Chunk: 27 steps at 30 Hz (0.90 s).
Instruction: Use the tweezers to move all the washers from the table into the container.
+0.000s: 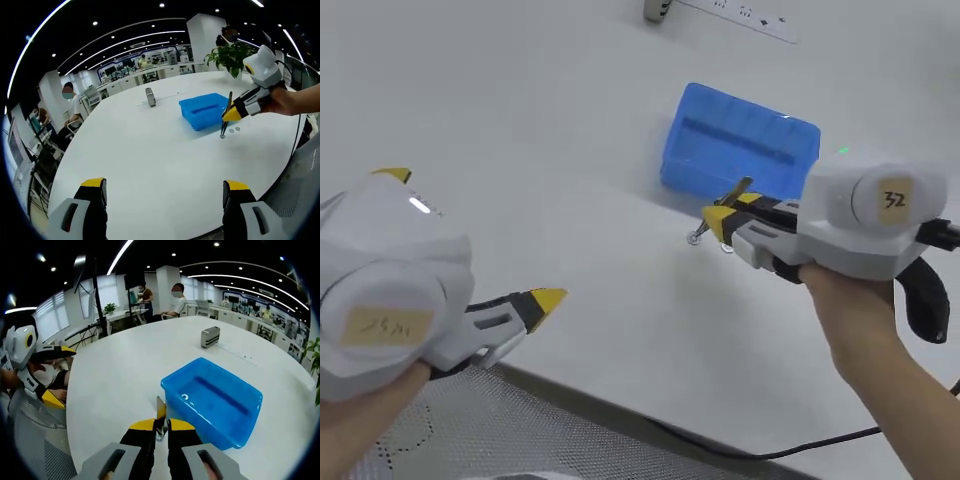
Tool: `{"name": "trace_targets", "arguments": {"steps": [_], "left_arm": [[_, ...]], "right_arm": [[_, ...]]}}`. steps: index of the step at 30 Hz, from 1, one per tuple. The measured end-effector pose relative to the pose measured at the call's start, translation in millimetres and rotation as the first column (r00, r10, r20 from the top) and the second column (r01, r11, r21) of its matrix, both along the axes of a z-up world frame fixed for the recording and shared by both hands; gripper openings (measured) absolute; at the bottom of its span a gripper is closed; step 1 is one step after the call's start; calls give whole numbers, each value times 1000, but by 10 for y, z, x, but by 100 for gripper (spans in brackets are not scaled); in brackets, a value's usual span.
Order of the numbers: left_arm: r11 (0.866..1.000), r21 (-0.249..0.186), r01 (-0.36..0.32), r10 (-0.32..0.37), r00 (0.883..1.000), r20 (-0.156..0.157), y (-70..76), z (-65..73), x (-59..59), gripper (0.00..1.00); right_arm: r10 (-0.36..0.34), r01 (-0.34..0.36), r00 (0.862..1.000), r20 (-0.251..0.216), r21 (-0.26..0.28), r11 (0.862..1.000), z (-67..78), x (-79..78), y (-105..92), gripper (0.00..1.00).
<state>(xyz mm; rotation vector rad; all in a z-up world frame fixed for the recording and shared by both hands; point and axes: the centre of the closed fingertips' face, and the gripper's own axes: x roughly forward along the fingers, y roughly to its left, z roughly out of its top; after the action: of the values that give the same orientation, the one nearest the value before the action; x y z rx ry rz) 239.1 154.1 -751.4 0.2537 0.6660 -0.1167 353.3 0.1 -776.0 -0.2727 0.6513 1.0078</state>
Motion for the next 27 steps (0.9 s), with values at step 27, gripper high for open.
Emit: {"name": "trace_targets", "arguments": {"steps": [27], "left_arm": [[1000, 8, 2, -2, 1000, -11, 18, -57, 8, 99]], "right_arm": [[20, -19, 999, 34, -14, 1000, -18, -12, 9, 4]]}}
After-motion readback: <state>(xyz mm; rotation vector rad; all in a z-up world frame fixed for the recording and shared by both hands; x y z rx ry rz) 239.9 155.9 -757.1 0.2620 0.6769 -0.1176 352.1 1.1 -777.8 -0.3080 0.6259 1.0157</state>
